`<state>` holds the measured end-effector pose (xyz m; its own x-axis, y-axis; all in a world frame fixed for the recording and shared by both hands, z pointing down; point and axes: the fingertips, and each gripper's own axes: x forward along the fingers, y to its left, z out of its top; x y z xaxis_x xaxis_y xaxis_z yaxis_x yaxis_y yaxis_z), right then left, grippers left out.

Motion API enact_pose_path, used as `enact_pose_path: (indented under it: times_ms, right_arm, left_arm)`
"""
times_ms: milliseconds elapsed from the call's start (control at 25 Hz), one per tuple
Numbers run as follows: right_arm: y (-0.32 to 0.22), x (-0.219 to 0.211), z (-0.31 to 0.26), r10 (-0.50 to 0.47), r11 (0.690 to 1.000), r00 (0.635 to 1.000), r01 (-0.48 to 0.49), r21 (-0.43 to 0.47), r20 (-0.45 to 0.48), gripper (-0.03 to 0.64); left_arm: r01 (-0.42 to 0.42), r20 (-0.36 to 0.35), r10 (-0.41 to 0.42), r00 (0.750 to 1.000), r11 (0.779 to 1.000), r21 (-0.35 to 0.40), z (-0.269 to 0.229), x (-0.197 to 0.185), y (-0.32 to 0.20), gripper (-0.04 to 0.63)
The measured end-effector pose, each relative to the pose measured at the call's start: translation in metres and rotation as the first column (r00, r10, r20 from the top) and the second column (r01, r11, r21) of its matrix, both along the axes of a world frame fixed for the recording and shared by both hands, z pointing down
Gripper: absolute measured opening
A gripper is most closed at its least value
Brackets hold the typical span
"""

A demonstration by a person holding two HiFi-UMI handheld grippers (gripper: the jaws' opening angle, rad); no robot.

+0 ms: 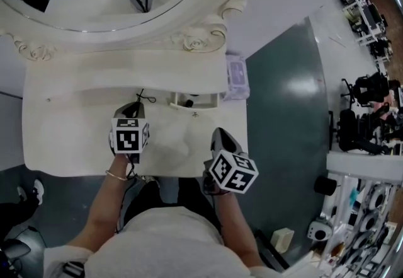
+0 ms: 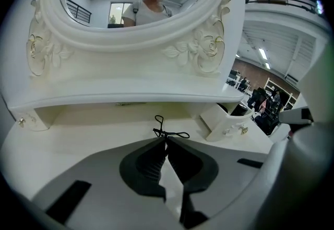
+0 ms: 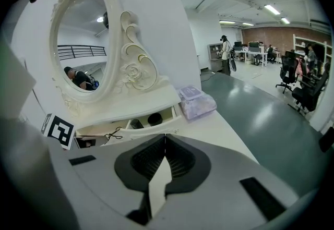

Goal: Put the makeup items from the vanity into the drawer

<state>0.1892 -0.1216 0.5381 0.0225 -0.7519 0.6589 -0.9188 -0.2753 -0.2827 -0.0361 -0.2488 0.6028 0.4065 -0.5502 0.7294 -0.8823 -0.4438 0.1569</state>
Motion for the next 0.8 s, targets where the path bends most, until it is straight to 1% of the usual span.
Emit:
enact_pose_path:
  times_ms: [240, 520, 680, 800]
  right_arm:
    - [0.008, -0.011, -0.006, -0.031, 0.999, 0.999, 0.031, 0.024, 0.007, 0.018]
    - [0.026, -0.029, -0.012, -0.075, 0.996, 0.997, 0.074, 0.055, 0.011, 0.018]
    - [0.042, -0.032, -0.013, -0.073, 0.995, 0.997, 0.072, 0.063, 0.012, 0.018]
    - [0.054, -0.03, -0.014, -0.051, 0.996, 0.999, 0.051, 0.07, 0.006, 0.018]
  left_arm:
    - [-0.014, -0.018, 0.014, 1.0, 1.0, 0.021, -0.018, 0.002, 0.03, 0.023]
    - [-0.023, -0.022, 0.024, 0.999, 0.999, 0.044, -0.034, 0.005, 0.064, 0.025]
    - [-0.034, -0.029, 0.036, 0.999, 0.998, 0.055, -0.04, 0.008, 0.083, 0.025]
    - [-0.056, -0.032, 0.058, 0.998, 0.997, 0.058, -0.045, 0.013, 0.094, 0.025]
